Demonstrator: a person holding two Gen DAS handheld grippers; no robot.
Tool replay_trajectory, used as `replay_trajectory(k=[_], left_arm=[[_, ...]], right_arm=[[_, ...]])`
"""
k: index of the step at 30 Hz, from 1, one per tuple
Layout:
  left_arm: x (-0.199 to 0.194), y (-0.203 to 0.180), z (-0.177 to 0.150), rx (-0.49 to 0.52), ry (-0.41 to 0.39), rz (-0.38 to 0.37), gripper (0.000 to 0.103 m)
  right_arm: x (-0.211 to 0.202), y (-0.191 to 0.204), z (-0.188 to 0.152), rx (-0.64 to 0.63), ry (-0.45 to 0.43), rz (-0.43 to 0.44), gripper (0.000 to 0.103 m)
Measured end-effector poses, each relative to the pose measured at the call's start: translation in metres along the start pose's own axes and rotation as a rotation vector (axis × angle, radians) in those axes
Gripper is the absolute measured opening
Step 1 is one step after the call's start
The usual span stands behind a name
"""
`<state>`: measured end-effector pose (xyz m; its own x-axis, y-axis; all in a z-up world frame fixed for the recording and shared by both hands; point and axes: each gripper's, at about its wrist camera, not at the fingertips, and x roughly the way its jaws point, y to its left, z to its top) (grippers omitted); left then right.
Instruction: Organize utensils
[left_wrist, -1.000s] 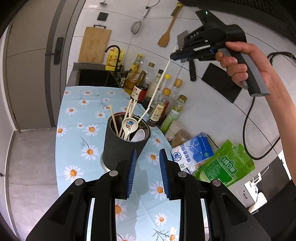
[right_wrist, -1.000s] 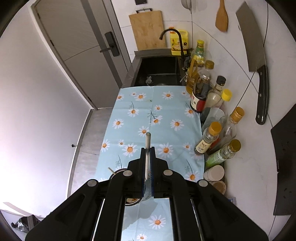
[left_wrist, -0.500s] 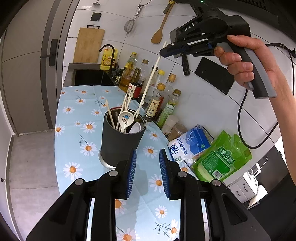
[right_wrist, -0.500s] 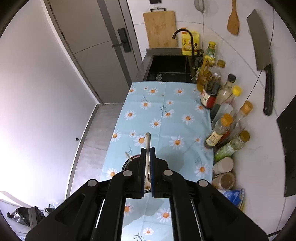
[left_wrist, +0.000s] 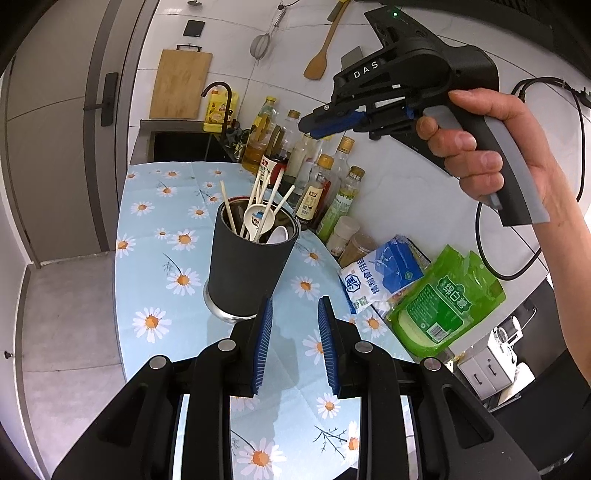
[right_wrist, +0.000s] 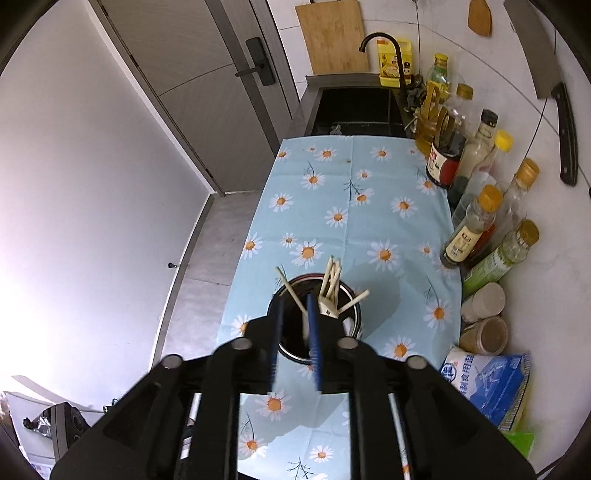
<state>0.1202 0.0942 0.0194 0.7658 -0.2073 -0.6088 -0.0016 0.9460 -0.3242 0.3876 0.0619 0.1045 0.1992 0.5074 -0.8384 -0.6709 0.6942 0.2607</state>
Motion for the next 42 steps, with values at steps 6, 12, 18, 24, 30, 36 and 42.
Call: replay_trajectory(k=[6, 12, 18, 24, 30, 36, 42], left_arm=[[0.002, -0.004, -0.003, 0.011, 0.004, 0.001, 0.024], [0.002, -0.013, -0.003, 0.018, -0.001, 0.011, 0.024], [0.0, -0.028, 0.001, 0.029, -0.016, 0.056, 0.024], [-0.003, -0.047, 0.008, 0.021, -0.008, 0.119, 0.024], [-0.005, -0.065, 0.001, 0.001, 0.002, 0.168, 0.024], [-0.008, -0.086, -0.01, -0.013, 0.011, 0.211, 0.025], [-0.012, -0.107, -0.025, -0.021, 0.015, 0.249, 0.041]], right_arm=[[-0.001, -0.004, -0.009, 0.007, 0.002, 0.003, 0.017], [-0.008, -0.014, -0.021, 0.008, 0.005, 0.013, 0.017], [-0.021, -0.026, -0.034, -0.003, 0.007, 0.041, 0.021], [-0.045, -0.034, -0.06, -0.07, -0.002, 0.071, 0.023], [-0.067, -0.039, -0.094, -0.11, -0.022, 0.088, 0.03], [-0.077, -0.042, -0.133, -0.146, -0.047, 0.121, 0.037], [-0.076, -0.055, -0.173, -0.151, -0.045, 0.14, 0.038]])
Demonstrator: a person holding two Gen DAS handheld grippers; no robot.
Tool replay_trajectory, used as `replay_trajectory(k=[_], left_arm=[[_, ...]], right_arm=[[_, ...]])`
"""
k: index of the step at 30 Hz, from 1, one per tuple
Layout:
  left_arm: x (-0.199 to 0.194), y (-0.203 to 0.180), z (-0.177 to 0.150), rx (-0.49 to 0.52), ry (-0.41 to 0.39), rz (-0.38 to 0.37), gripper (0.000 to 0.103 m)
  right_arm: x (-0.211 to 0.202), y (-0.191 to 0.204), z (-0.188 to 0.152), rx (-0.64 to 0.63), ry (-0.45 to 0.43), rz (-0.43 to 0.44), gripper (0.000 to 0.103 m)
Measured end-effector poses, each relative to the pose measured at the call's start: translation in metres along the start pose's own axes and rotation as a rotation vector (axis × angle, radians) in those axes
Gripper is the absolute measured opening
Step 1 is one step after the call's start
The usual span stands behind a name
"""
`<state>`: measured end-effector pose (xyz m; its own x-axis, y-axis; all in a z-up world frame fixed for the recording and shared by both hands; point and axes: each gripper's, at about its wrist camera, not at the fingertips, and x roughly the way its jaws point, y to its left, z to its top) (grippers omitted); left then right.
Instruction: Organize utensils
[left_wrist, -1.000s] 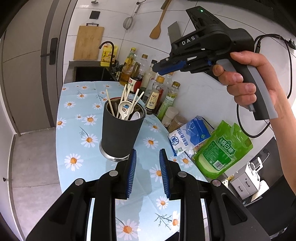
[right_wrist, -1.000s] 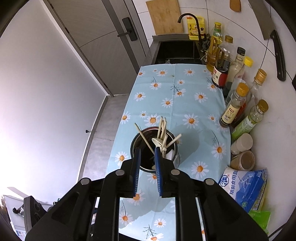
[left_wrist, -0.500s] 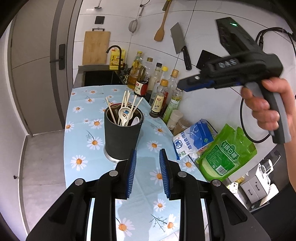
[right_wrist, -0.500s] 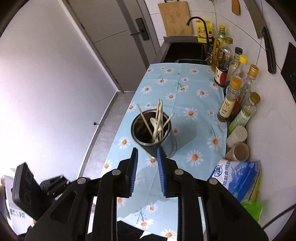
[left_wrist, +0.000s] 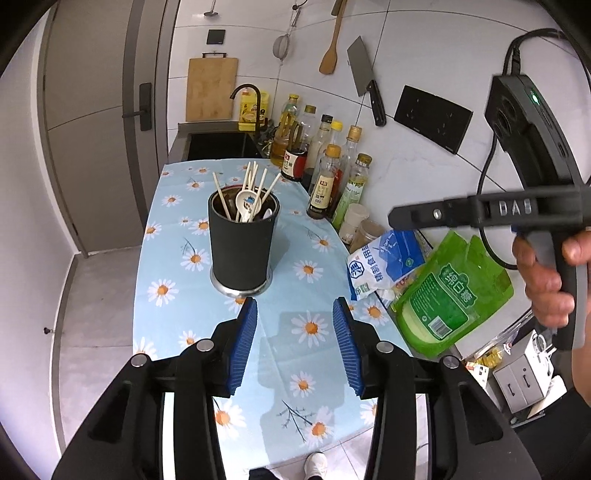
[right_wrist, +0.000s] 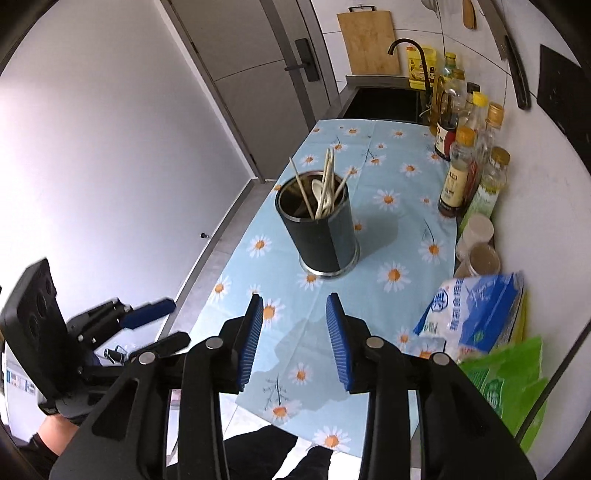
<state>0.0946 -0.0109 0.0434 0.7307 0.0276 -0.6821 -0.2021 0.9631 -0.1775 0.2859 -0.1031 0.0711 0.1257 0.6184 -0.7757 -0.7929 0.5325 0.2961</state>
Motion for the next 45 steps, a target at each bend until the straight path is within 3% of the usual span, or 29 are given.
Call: replay_trajectory(k=[2, 10, 13, 14, 18, 20, 22, 26, 29, 31, 45], left_arm=[[-0.003, -0.004, -0.004, -0.009, -0.005, 0.016, 0.041], [-0.013, -0.006, -0.02, -0.044, -0.003, 0.032, 0.048], [-0.01, -0.005, -0.024, -0.019, 0.014, 0.045, 0.049], [-0.011, -0.003, -0.025, -0.021, 0.015, 0.035, 0.049], [-0.018, 0.005, -0.028, -0.027, -0.001, 0.03, 0.068], [-0.024, 0.009, -0.028, -0.027, -0.023, 0.044, 0.078], [-0.03, 0.011, -0.029, -0.03, -0.048, 0.033, 0.09], [-0.03, 0.012, -0.03, -0.004, -0.041, 0.026, 0.09], [-0.029, 0.014, -0.031, 0.009, -0.044, 0.037, 0.09], [-0.03, 0.015, -0.033, 0.004, -0.063, 0.062, 0.096], [-0.02, 0.019, -0.04, 0.035, -0.047, 0.046, 0.096]], right_arm=[[-0.005, -0.002, -0.014, 0.003, -0.018, 0.001, 0.044], [-0.001, -0.007, -0.051, -0.019, -0.039, 0.017, 0.046], [-0.005, -0.003, -0.061, -0.023, -0.084, 0.011, 0.055], [-0.007, -0.001, -0.064, -0.029, -0.109, 0.005, 0.063], [-0.013, 0.01, -0.073, -0.049, -0.199, -0.036, 0.076], [-0.015, 0.015, -0.079, -0.048, -0.226, -0.048, 0.088], [-0.015, 0.02, -0.084, -0.044, -0.247, -0.06, 0.091], [-0.018, 0.028, -0.093, -0.055, -0.269, -0.086, 0.098], [-0.024, 0.035, -0.1, -0.081, -0.314, -0.114, 0.098], [-0.025, 0.036, -0.102, -0.062, -0.317, -0.121, 0.098], [-0.006, 0.04, -0.123, -0.026, -0.34, -0.155, 0.098]])
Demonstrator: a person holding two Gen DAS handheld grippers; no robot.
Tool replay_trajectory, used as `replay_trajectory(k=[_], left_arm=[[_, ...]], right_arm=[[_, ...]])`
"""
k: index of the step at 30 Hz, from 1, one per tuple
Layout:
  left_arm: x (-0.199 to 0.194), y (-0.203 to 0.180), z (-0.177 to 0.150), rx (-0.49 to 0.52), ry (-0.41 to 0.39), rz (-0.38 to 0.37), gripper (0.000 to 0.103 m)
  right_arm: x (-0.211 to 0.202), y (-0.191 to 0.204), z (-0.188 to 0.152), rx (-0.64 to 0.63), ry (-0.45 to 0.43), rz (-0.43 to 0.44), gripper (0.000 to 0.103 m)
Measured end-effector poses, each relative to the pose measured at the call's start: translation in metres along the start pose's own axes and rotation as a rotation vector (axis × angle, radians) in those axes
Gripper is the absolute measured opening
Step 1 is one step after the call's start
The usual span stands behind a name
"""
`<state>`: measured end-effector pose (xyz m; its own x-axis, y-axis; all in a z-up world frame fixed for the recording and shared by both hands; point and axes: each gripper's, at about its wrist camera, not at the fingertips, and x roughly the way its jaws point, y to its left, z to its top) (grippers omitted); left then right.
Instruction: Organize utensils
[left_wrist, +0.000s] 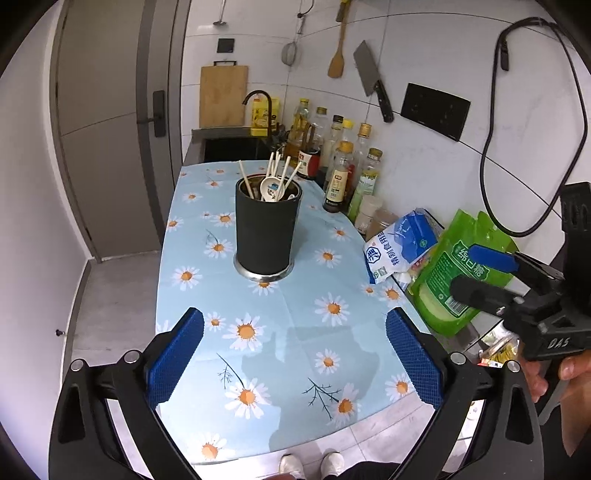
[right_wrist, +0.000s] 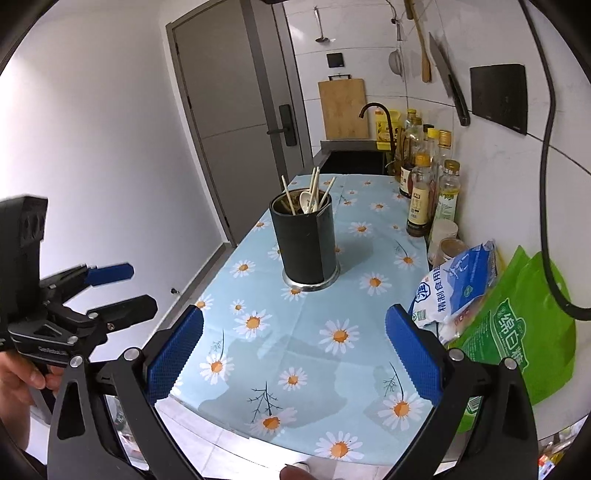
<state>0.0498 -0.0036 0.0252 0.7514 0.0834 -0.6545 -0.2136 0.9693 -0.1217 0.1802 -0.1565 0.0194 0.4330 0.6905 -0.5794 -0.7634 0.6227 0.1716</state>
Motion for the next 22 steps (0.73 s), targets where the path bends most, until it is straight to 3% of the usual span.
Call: replay_trajectory(k=[22], left_arm=[[0.014, -0.007, -0.001, 0.041, 0.025, -0.053, 0.096]], right_arm=[[0.019, -0.008, -0.008, 0.022, 0.049, -0.021, 0.098]])
